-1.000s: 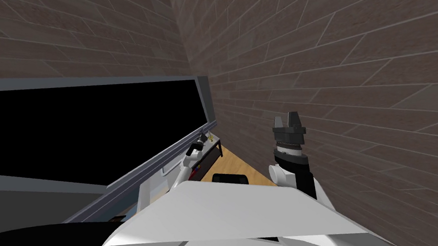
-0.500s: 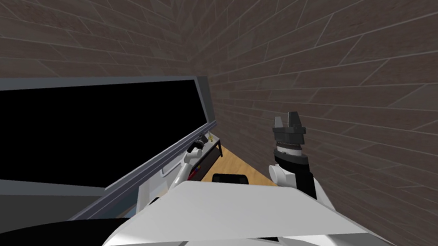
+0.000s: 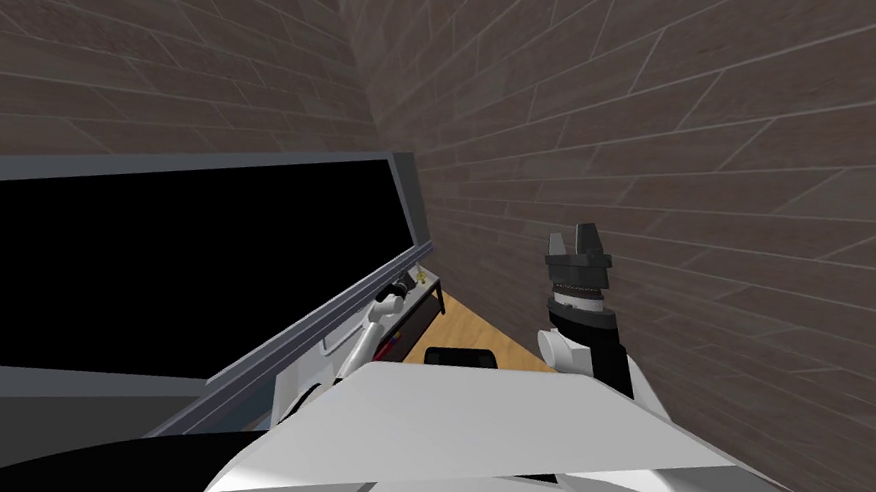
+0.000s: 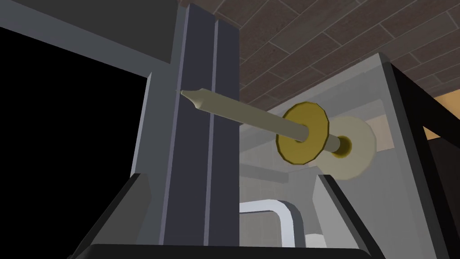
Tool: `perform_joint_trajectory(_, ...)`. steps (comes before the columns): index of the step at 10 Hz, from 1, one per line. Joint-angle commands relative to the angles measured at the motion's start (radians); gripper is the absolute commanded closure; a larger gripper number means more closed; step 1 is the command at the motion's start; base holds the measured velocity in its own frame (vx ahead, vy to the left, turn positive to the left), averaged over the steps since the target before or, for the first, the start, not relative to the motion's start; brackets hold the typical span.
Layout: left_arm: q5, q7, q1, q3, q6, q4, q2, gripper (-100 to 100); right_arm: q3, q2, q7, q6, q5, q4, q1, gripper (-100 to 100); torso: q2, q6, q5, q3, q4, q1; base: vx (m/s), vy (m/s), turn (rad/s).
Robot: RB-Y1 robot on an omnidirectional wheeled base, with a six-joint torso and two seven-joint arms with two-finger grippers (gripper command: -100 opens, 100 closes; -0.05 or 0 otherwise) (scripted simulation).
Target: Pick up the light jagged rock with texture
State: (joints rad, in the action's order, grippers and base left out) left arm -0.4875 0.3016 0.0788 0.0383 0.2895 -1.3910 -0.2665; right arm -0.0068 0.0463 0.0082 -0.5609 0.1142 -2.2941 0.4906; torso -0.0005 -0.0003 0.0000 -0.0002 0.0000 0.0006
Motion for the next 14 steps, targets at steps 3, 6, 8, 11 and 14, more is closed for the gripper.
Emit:
perform_joint_trajectory(3, -0.023, 0.016, 0.039, -0.008, 0.067, 0.087, -0.011, -100, 0.0, 0.0, 0.0, 0.0, 0.0, 0.0, 0.0, 0, 0.0, 0.0, 0.0, 0.0, 0.0, 0.0, 0.007, 0.008, -0.018)
perform_joint_trajectory(6, -0.053, 0.036, 0.089, -0.018, 0.149, 0.168, -0.025, -100, 0.0, 0.0, 0.0, 0.0, 0.0, 0.0, 0.0, 0, 0.0, 0.0, 0.0, 0.0, 0.0, 0.0, 0.009, 0.011, -0.02)
perform_joint_trajectory(8, -0.066, 0.047, 0.112, -0.024, 0.188, 0.226, -0.032, -100, 0.0, 0.0, 0.0, 0.0, 0.0, 0.0, 0.0, 0, 0.0, 0.0, 0.0, 0.0, 0.0, 0.0, 0.012, 0.014, -0.015)
perform_joint_trajectory(11, -0.078, 0.057, 0.133, -0.031, 0.225, 0.286, -0.038, -100, 0.0, 0.0, 0.0, 0.0, 0.0, 0.0, 0.0, 0, -0.001, 0.0, 0.0, 0.0, 0.0, 0.001, 0.014, 0.017, -0.012)
perform_joint_trajectory(14, -0.099, 0.079, 0.172, -0.044, 0.293, 0.378, -0.049, -100, 0.0, 0.0, 0.0, 0.0, 0.0, 0.0, 0.0, 0, -0.001, 0.0, 0.0, 0.0, 0.0, 0.001, 0.018, 0.02, -0.013)
